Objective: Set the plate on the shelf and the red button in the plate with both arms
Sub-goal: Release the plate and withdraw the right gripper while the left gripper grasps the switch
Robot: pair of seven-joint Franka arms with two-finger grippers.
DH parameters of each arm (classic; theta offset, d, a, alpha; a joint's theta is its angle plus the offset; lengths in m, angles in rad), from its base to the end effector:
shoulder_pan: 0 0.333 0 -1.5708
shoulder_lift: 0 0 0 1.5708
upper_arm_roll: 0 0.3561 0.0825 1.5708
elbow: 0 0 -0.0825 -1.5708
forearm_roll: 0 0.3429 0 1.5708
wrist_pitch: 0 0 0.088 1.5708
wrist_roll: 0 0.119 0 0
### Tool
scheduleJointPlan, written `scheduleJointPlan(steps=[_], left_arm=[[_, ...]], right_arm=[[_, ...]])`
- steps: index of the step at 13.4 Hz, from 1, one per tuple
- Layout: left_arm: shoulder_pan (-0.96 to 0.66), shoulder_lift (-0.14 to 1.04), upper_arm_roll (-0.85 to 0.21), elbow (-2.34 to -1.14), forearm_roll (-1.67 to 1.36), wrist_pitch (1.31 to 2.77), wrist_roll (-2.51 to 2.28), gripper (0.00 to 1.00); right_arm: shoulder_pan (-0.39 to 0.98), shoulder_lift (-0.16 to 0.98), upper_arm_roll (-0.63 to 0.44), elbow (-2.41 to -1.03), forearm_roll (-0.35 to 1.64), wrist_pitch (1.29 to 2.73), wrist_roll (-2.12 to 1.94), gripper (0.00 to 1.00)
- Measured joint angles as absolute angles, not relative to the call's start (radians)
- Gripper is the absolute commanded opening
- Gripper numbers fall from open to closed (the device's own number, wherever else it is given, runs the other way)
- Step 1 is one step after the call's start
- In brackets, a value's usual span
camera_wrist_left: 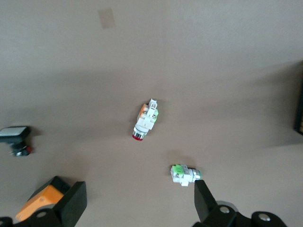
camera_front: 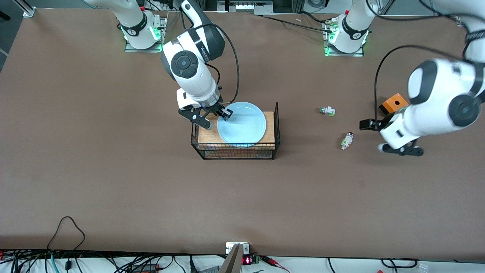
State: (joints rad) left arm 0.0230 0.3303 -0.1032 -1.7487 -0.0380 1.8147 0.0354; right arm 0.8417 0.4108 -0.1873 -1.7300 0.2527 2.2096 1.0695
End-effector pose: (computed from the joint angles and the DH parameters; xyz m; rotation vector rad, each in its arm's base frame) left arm 0.5853 -0.0447 0.4115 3.0476 -0.1532 -0.4055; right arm 0.4976 0.4143 0.4026 -2.8846 0.7984 0.0763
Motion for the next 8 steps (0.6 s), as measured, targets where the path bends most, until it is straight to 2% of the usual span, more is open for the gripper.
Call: scheduleJointPlan(steps=[3,8], left_arm=[[0.023,0.430,-0.103,-1.763,-0.038,1.880,0.134,1.00],[0.026,0.567,-0.102,-1.837,-0.038,2.129,0.381,1.00]], right_arm=[[0.837,0.410,-0.194,-1.722,0.253,2.236,1.096,1.00],[0.838,0.398,-0.208,-1.649,0.316,2.242,1.133,1.00]])
